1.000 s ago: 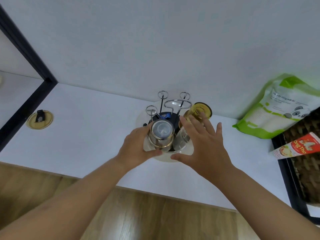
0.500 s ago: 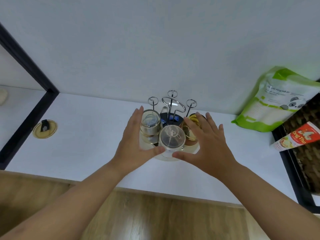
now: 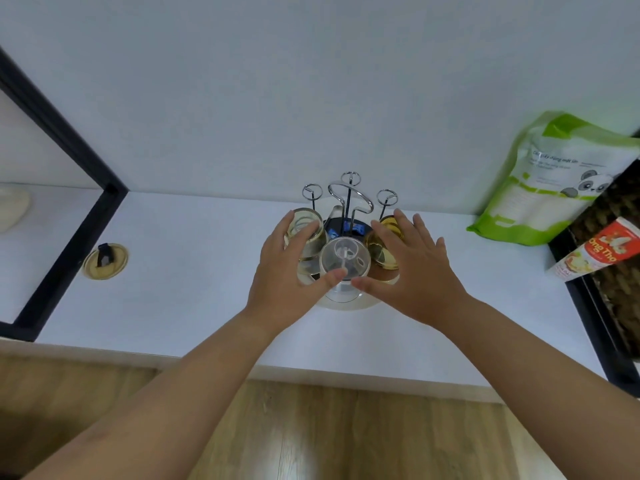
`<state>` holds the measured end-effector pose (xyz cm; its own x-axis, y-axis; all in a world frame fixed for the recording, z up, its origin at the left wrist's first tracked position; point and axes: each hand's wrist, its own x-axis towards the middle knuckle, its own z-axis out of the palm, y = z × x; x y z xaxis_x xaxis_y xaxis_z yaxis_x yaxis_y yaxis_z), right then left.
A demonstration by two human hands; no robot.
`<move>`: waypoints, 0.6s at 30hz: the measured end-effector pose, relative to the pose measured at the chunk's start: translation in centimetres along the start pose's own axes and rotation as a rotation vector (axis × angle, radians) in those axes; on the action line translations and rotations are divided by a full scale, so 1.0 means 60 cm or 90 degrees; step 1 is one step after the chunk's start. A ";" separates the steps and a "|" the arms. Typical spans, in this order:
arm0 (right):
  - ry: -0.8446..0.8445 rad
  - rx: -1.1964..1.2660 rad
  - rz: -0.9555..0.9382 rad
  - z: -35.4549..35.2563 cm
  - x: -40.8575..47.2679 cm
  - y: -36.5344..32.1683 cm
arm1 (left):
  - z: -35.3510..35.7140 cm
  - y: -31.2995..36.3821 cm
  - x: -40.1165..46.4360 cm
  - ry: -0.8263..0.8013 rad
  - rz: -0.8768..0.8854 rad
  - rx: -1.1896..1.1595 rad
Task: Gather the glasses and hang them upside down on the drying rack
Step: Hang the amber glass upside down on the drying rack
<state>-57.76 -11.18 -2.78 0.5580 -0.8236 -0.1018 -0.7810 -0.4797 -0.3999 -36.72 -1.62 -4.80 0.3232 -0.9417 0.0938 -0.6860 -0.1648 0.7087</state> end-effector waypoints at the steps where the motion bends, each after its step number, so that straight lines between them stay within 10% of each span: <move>1: -0.007 0.000 -0.001 -0.002 0.000 0.000 | 0.002 0.001 -0.002 0.006 -0.002 0.005; 18: -0.065 -0.095 -0.070 -0.039 0.018 0.025 | 0.007 0.010 -0.023 0.004 0.005 0.094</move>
<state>-58.99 -13.47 -1.34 0.6616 -0.7327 -0.1594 -0.7425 -0.6107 -0.2751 -37.85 -0.56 -4.83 0.3211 -0.9413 0.1045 -0.7769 -0.1987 0.5975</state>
